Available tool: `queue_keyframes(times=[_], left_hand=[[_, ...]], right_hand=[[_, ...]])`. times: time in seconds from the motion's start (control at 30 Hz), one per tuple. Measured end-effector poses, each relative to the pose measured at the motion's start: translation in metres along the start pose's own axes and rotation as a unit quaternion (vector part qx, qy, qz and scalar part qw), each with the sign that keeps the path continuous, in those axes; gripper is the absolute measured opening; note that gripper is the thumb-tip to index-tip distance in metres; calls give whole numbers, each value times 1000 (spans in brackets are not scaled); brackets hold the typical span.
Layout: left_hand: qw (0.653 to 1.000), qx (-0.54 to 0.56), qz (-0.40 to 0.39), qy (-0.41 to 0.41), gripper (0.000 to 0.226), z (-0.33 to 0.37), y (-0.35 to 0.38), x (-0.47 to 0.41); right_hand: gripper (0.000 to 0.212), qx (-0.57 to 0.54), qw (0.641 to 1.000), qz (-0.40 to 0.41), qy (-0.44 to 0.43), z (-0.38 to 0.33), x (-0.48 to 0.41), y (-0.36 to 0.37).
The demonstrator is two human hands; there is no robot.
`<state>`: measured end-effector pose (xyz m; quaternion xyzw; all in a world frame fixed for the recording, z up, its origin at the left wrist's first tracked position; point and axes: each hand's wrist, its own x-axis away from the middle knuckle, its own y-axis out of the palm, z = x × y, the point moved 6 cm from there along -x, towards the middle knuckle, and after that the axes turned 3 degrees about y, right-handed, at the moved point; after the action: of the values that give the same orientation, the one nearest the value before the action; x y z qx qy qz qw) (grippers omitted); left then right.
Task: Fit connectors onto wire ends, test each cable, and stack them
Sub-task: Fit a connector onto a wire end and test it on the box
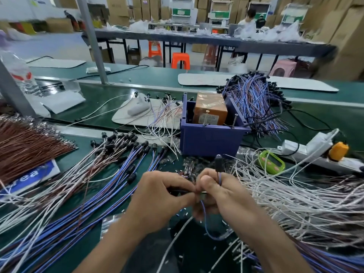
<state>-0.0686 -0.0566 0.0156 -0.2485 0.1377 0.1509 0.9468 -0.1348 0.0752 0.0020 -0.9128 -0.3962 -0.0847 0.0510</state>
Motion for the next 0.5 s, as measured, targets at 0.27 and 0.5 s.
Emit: queue_keyframes(times=[0.27,0.5], left_hand=[[998,-2,15,-64,24,-18,-30,-8],[991,53,55,-113,20,-32,-48,-10]], right_hand=[[17,78,997,27,13,1,-5,-9],[10,-13,998,61,30,0,-3,-21]])
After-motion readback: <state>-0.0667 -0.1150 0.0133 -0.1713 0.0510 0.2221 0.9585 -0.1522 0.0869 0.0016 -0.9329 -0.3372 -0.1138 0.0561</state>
